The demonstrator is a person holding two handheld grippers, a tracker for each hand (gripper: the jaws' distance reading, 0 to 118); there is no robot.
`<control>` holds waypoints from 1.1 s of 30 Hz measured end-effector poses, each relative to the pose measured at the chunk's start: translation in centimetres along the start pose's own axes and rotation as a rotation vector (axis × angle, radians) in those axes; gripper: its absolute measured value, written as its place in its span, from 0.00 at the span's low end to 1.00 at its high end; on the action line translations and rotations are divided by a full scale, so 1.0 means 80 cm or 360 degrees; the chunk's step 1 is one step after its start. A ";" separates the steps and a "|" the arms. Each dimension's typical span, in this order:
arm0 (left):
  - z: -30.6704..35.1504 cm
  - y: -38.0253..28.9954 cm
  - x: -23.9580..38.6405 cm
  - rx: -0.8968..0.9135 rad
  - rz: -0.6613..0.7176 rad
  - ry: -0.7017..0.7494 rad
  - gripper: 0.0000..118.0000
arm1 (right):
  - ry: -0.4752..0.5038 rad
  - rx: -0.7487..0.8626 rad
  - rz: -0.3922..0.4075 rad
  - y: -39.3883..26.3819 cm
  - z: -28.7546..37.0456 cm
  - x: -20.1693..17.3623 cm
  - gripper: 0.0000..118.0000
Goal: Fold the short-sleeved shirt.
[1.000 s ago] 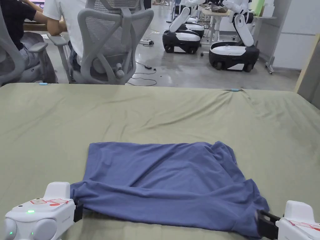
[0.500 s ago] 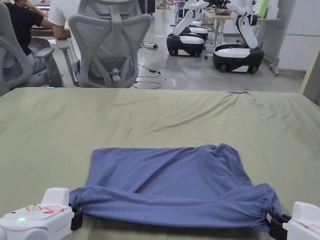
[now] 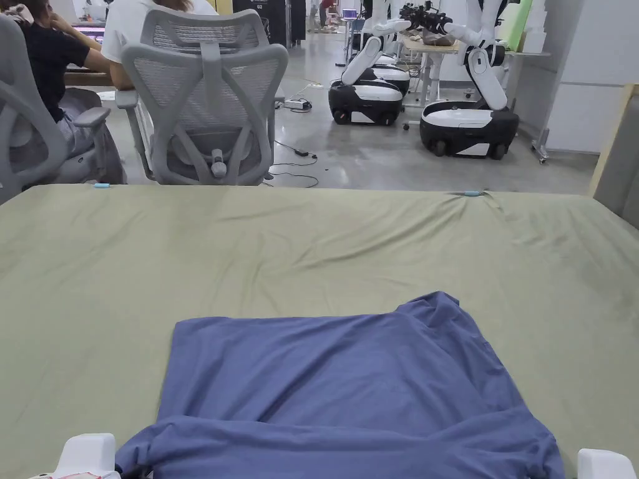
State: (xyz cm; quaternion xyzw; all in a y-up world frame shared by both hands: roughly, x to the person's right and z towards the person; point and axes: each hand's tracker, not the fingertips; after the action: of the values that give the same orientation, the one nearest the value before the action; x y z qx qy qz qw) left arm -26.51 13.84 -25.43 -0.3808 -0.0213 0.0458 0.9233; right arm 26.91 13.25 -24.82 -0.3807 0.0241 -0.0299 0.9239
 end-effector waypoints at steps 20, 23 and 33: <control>0.003 0.078 0.110 0.0445 -0.0317 0.0070 0.00 | 0.0105 0.0436 0.0297 0.084 0.017 -0.126 0.00; -0.024 0.086 0.095 0.0354 -0.0280 0.0084 0.00 | 0.0093 0.0414 0.0322 0.088 0.000 -0.126 0.00; -0.183 0.219 0.042 0.0184 -0.0319 0.0240 0.07 | 0.0096 0.0296 0.0327 0.121 -0.070 -0.110 0.00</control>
State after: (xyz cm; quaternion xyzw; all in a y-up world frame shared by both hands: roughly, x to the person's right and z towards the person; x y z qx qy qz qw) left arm -23.30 16.27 -48.17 -0.3253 0.0129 -0.0742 0.9426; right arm 18.09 16.83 -35.45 -0.2879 0.0879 0.0514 0.9522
